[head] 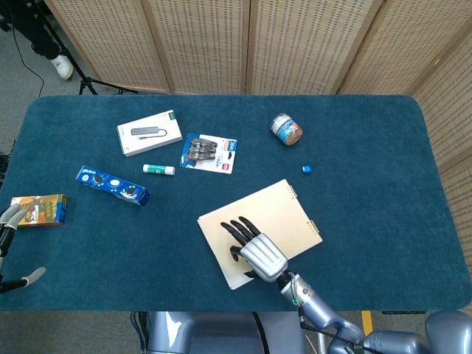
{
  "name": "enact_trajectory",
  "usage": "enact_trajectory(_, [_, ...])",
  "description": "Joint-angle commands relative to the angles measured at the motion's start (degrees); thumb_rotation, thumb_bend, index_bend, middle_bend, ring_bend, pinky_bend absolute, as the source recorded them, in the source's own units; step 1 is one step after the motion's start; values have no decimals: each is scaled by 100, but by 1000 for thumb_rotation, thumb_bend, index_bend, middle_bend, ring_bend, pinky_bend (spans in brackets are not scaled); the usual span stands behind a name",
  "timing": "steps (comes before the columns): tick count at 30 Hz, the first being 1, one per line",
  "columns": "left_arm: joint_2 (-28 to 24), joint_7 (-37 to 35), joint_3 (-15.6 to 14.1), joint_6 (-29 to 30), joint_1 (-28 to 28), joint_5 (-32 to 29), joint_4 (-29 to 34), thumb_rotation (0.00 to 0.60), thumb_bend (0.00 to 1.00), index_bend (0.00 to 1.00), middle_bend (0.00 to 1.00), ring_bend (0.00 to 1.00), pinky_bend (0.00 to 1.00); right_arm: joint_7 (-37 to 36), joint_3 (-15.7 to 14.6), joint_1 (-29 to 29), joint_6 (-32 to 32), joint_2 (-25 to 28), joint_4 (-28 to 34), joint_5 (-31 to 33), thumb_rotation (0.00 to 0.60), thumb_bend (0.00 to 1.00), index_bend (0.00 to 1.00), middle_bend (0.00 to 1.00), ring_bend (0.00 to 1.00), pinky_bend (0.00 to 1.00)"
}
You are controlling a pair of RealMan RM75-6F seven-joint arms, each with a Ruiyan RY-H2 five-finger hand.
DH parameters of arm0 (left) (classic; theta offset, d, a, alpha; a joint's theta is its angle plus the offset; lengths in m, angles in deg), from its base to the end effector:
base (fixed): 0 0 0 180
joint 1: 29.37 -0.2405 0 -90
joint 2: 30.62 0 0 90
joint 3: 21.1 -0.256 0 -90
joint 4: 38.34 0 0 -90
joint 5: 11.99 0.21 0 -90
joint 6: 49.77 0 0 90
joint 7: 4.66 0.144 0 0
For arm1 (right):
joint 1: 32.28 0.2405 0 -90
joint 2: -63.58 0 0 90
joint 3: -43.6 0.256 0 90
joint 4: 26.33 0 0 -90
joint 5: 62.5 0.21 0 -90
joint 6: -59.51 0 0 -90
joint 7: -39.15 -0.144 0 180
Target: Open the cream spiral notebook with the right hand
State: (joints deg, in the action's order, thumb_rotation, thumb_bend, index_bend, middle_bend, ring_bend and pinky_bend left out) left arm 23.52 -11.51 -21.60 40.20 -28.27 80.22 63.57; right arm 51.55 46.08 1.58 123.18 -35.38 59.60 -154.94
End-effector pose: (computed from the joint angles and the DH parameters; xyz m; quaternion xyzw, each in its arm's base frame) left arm -0.2856 0.1476 0.1952 -0.5855 -0.4108 -0.4290 0.5517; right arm -0.1084 -0.2421 -0.0660 0.7741 -0.3175 0.4768 0.2695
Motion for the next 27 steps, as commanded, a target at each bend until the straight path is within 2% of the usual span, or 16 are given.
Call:
enact_trajectory(1, [2, 5, -1, 1, -1, 0, 0, 600, 0, 0, 0, 0, 0, -259, -34, 20, -120, 109, 364, 108, 600, 849, 727, 43, 0, 0])
enact_trajectory(7, [12, 30, 1, -21, 8, -12, 4, 600, 0, 0, 0, 0, 0, -358, -23, 60, -151, 257, 697, 100, 600, 853, 731, 44, 0, 0])
enact_trajectory(15, [17, 53, -2, -35, 11, -19, 12, 600, 0, 0, 0, 0, 0, -504, 199, 85, -66, 454, 928, 240, 600, 852, 731, 47, 0, 0])
enact_trajectory(19, [12, 33, -2, -42, 15, -20, 11, 600, 0, 0, 0, 0, 0, -724, 526, 100, -22, 619, 1156, 556, 600, 856, 739, 55, 0, 0])
enact_trajectory(25, [3, 7, -8, -49, 18, -13, 13, 600, 0, 0, 0, 0, 0, -1075, 1128, 85, -40, 974, 1551, 1358, 600, 865, 743, 58, 0, 0])
enact_trajectory(27, [7, 16, -14, -36, 13, 10, 15, 600, 0, 0, 0, 0, 0, -1298, 1546, 11, -15, 1229, 1629, 2022, 600, 870, 743, 58, 0, 0])
